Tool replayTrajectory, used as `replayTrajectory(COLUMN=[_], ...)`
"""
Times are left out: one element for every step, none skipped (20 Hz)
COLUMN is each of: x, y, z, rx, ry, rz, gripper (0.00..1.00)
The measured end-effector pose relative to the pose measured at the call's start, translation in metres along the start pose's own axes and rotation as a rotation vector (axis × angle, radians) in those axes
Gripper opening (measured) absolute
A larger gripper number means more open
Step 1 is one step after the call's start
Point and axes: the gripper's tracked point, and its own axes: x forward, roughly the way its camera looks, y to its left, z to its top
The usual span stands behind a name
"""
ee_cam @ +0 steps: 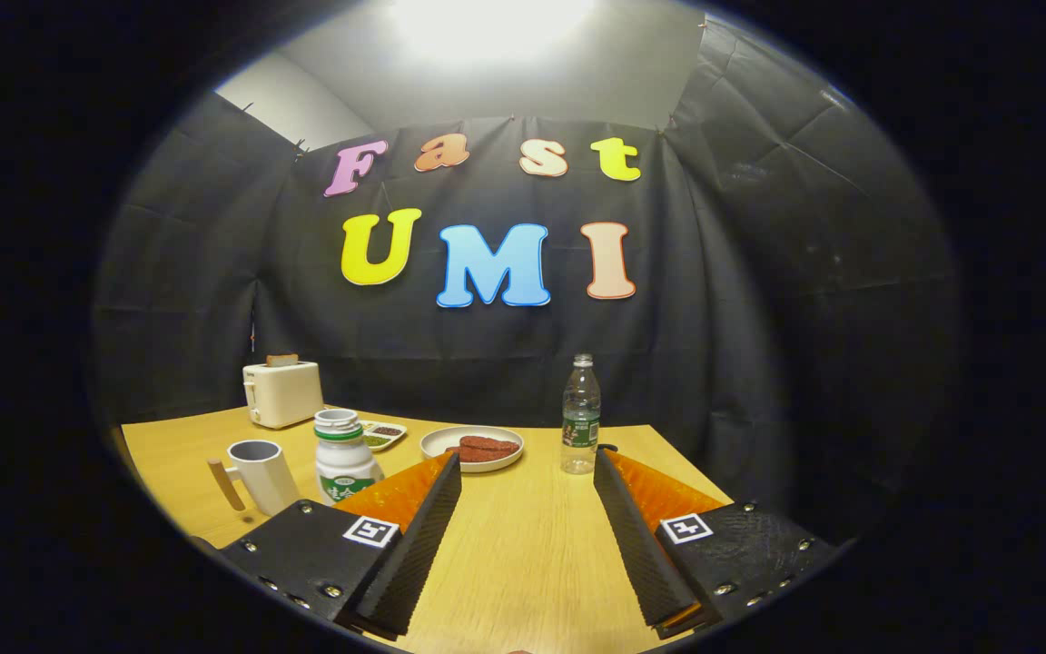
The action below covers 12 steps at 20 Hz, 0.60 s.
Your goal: Take the bottle from table, then pour the juice into the cup, finally place the bottle on the coaster
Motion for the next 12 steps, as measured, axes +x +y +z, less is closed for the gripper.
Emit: replayTrajectory(x=[-0.003,-0.006,-0.007,-0.009,-0.011,-0.011,-0.011,-0.011,-0.012,-0.012,-0.012,-0.012], y=[0.007,0.014,0.021,0.029,0.034,0.039,0.044,0.049,0.054,0.060,0.066,0.071], z=[-0.003,-0.006,-0.010,-0.013,-0.018,-0.021,-0.026,-0.029,-0.034,-0.037,-0.041,-0.044], rx=[0.003,0.003,0.006,0.007,0.003,-0.002,-0.007,-0.012,-0.012,-0.005,0.003,0.010], ry=[0.006,0.012,0.018,0.024,0.027,0.028,0.029,0.032,0.036,0.041,0.048,0.054], rz=[0.013,0.024,0.038,0.051,0.058,0.063,0.069,0.075,0.083,0.095,0.106,0.114], gripper=[0.89,0.90,0.90,0.89,0.89,0.89,0.90,0.90,0.90,0.90,0.90,0.90])
